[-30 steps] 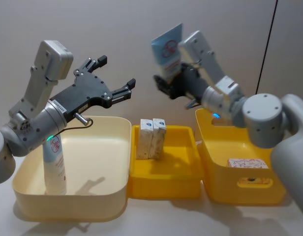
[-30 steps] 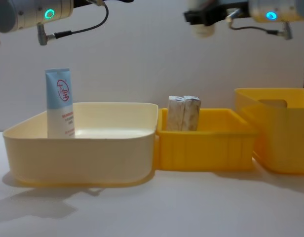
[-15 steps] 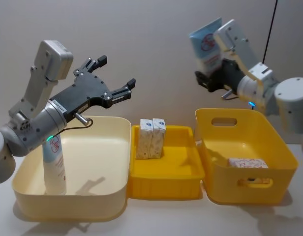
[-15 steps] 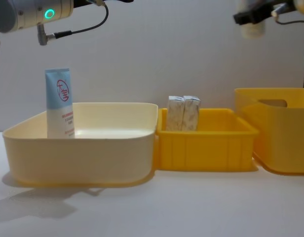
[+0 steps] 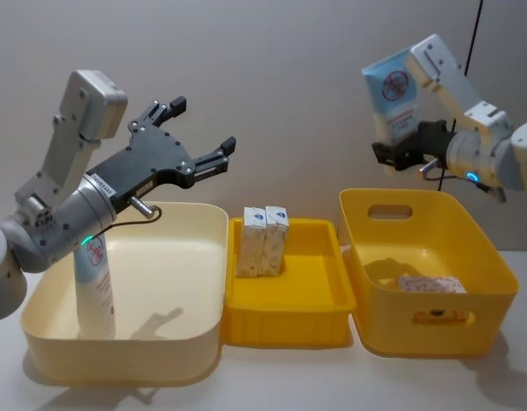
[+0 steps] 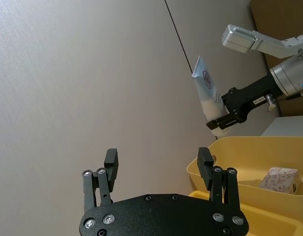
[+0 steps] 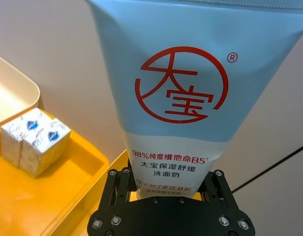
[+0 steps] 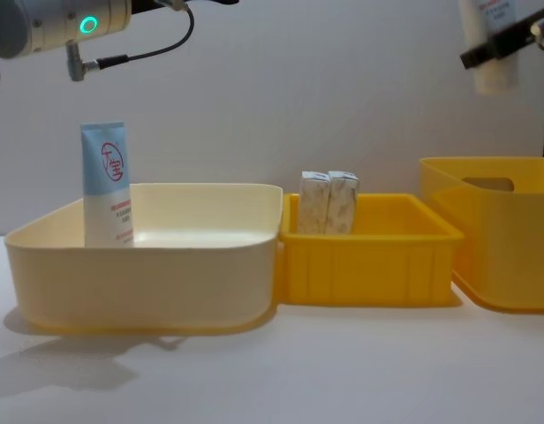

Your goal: Bimanual collaborative sorting of washing and personal care products

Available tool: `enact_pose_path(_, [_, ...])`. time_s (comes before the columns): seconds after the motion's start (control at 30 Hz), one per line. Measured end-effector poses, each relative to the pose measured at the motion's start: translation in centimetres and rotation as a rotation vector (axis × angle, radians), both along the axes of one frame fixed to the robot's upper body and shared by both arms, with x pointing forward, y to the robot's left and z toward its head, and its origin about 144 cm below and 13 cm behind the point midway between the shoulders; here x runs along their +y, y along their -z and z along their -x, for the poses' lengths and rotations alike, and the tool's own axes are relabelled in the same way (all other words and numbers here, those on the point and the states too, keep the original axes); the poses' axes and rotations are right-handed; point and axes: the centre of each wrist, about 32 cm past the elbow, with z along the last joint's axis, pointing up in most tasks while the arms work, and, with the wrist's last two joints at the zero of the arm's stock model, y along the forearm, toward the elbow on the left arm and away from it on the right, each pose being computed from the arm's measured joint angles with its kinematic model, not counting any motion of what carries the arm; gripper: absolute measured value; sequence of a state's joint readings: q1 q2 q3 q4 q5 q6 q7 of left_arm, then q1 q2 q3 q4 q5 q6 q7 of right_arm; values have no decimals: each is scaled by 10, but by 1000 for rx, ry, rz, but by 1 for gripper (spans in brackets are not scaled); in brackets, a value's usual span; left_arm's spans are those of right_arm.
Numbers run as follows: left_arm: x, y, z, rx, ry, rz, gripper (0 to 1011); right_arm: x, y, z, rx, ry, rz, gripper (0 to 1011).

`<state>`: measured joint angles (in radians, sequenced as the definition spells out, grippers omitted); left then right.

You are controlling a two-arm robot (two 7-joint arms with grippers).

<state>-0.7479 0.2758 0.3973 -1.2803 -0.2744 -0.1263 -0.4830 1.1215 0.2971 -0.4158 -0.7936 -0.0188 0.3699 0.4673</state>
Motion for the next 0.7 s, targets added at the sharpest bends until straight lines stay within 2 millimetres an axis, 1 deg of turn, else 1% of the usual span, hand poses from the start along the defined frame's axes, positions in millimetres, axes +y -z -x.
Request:
enact_pose_path(0.43, [0,0,0,0,0,0,1002,-21,-8,-11,198,-2,-45,593])
enact_pose_path(0.7, [0,0,0,0,0,0,1002,-32,-9,-20,335,-18,-76,593])
